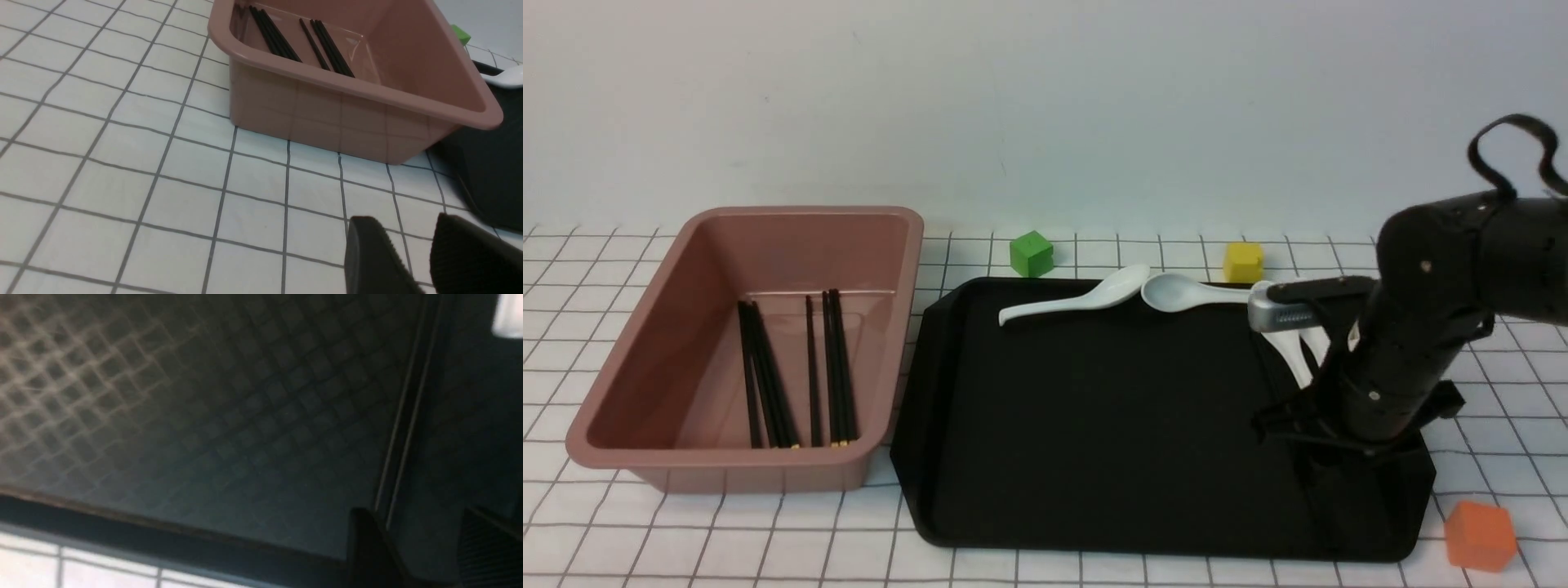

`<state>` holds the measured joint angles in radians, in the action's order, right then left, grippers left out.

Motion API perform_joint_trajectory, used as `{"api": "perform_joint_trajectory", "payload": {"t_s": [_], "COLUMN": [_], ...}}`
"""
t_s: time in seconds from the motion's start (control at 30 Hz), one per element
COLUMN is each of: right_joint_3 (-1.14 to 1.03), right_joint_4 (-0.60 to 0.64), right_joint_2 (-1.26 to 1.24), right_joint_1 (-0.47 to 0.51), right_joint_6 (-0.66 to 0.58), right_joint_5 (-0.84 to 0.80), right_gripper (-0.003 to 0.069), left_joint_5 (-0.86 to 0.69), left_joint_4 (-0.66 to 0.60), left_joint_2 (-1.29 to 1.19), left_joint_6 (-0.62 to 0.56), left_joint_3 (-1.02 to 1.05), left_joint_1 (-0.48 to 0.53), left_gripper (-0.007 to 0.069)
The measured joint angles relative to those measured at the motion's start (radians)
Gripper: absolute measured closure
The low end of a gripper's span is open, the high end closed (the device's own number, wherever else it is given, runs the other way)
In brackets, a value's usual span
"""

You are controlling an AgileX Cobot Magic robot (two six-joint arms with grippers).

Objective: On white black tablecloth take chopsticks from black tray and put them in box.

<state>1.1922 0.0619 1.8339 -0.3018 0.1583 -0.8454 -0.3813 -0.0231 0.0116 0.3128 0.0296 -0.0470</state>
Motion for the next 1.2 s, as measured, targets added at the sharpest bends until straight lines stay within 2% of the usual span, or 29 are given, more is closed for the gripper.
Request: {"api": "perform_joint_trajectory", "payload": {"t_s": [0.13, 0.2, 0.23, 0.3, 0.33, 0.6, 0.77, 0.9, 1.07, 1.2], "right_joint_3": [0.002, 0.007, 0.008, 0.012, 0.012, 0.071, 0.339, 0.527, 0.833, 0.999], "right_joint_4": [0.0, -0.003, -0.003, -0.003, 0.002, 0.074, 0.173, 0.189, 0.216, 0.231], "right_joint_2": [0.076, 0.099, 0.099, 0.103, 0.102, -0.021, -0.065, 0.035, 0.308, 0.487], "right_joint_1": [0.0, 0.0, 0.0, 0.0, 0.0, -0.036, -0.183, -0.28, -0.407, -0.464], "right_joint_6": [0.011, 0.011, 0.011, 0.009, 0.011, -0.009, -0.06, -0.065, -0.065, -0.065], "right_joint_5": [0.015, 0.014, 0.014, 0.01, 0.009, -0.134, -0.163, -0.086, 0.089, 0.108], "right_gripper": [0.0365, 0.0427, 0.0427, 0.0543, 0.0557, 0.055, 0.055, 0.055, 0.055, 0.0527], "left_joint_5": [0.0, 0.0, 0.0, 0.0, 0.0, 0.0, 0.0, 0.0, 0.0, 0.0], "left_joint_4": [0.0, 0.0, 0.0, 0.0, 0.0, 0.0, 0.0, 0.0, 0.0, 0.0], "left_joint_2": [0.0, 0.0, 0.0, 0.0, 0.0, 0.0, 0.0, 0.0, 0.0, 0.0], "left_joint_6": [0.0, 0.0, 0.0, 0.0, 0.0, 0.0, 0.0, 0.0, 0.0, 0.0], "left_joint_3": [0.0, 0.0, 0.0, 0.0, 0.0, 0.0, 0.0, 0.0, 0.0, 0.0], "left_joint_1": [0.0, 0.0, 0.0, 0.0, 0.0, 0.0, 0.0, 0.0, 0.0, 0.0], "left_gripper": [0.0386, 0.0386, 0.0386, 0.0386, 0.0386, 0.0386, 0.0386, 0.0386, 0.0386, 0.0386]}}
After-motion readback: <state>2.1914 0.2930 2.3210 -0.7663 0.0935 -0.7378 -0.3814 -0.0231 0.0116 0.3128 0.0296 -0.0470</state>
